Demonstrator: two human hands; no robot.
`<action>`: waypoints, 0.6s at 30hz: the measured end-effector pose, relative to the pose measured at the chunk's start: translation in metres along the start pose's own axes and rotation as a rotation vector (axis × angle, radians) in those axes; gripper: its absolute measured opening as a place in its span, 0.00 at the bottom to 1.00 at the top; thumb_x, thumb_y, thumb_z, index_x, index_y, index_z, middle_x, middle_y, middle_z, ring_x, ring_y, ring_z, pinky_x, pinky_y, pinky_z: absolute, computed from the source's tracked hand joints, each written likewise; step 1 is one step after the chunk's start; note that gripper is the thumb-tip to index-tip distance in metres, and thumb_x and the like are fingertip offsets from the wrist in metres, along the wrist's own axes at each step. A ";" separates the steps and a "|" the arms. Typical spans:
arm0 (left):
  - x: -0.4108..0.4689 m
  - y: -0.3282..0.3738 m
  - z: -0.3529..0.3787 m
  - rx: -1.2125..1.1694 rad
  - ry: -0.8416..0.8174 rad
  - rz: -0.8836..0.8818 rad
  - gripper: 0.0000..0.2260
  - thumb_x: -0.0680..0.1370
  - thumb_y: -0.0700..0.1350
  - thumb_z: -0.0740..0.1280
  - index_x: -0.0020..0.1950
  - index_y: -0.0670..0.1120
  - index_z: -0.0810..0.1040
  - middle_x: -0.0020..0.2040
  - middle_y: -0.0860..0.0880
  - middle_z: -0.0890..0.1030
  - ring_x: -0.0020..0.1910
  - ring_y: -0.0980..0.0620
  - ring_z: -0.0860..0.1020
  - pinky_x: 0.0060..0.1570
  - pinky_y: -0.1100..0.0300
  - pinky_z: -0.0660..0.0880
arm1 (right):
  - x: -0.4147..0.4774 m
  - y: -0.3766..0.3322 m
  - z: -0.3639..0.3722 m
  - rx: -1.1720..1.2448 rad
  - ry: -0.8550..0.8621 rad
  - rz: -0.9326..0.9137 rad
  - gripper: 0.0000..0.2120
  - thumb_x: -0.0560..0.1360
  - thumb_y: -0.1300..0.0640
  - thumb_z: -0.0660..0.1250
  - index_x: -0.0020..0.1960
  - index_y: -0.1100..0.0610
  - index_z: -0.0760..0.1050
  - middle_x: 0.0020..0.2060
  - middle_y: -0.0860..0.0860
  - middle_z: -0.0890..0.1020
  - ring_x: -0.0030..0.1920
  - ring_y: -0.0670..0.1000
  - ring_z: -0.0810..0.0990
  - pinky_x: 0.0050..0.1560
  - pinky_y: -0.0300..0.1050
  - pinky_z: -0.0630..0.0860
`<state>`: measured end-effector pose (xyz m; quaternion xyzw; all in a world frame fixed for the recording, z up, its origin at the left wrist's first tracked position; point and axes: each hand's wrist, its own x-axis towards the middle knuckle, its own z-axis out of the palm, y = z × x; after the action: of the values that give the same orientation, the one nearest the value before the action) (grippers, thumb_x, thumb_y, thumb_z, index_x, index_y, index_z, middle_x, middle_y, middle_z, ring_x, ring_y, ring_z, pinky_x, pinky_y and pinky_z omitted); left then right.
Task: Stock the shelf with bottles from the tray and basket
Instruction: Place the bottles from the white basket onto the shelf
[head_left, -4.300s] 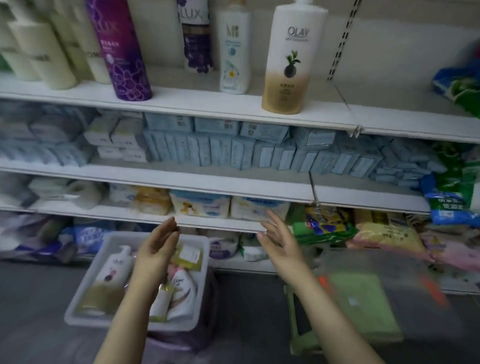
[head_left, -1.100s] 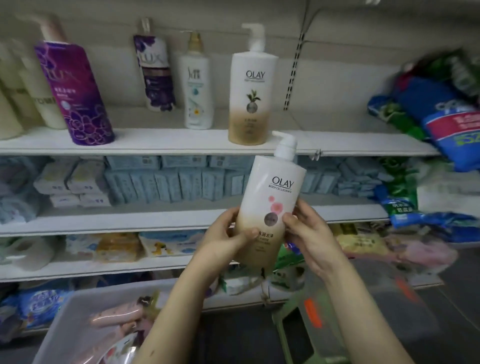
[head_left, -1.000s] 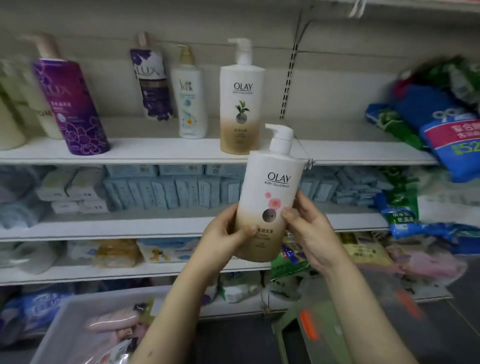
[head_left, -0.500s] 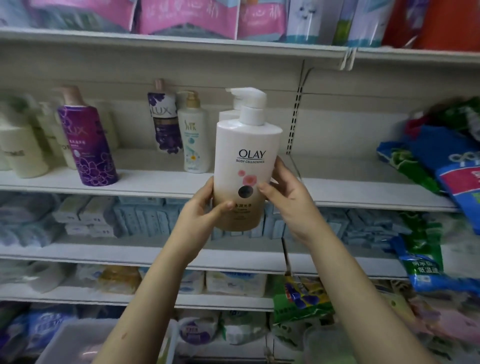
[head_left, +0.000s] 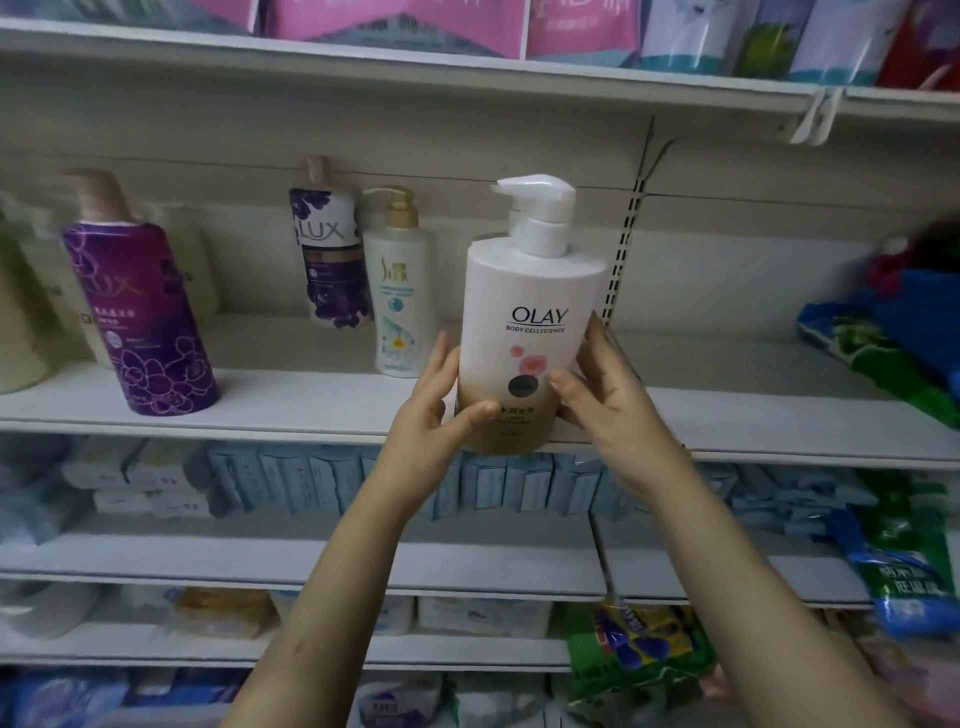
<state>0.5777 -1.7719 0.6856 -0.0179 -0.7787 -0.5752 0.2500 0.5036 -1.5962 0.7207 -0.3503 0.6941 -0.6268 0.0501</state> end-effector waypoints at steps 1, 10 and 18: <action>0.004 -0.005 -0.002 -0.013 -0.015 -0.007 0.26 0.72 0.60 0.69 0.68 0.74 0.64 0.78 0.63 0.54 0.76 0.64 0.53 0.75 0.47 0.58 | 0.003 0.002 0.001 0.000 0.003 -0.003 0.32 0.79 0.54 0.64 0.78 0.41 0.53 0.71 0.39 0.69 0.70 0.41 0.69 0.67 0.59 0.72; 0.023 -0.030 -0.006 -0.113 -0.137 -0.077 0.31 0.72 0.58 0.71 0.74 0.61 0.65 0.76 0.53 0.66 0.75 0.52 0.63 0.70 0.44 0.67 | 0.018 0.022 0.000 0.027 -0.007 0.020 0.32 0.77 0.50 0.64 0.77 0.39 0.55 0.67 0.35 0.73 0.69 0.40 0.71 0.68 0.56 0.71; 0.045 -0.029 -0.008 -0.071 -0.169 -0.077 0.26 0.79 0.46 0.67 0.75 0.57 0.65 0.74 0.58 0.68 0.73 0.57 0.66 0.70 0.47 0.68 | 0.042 0.034 -0.003 0.049 -0.009 0.032 0.29 0.78 0.53 0.64 0.71 0.31 0.56 0.62 0.27 0.73 0.65 0.34 0.72 0.69 0.50 0.71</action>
<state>0.5321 -1.8010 0.6798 -0.0453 -0.7763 -0.6080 0.1603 0.4566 -1.6175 0.7061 -0.3406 0.6839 -0.6412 0.0719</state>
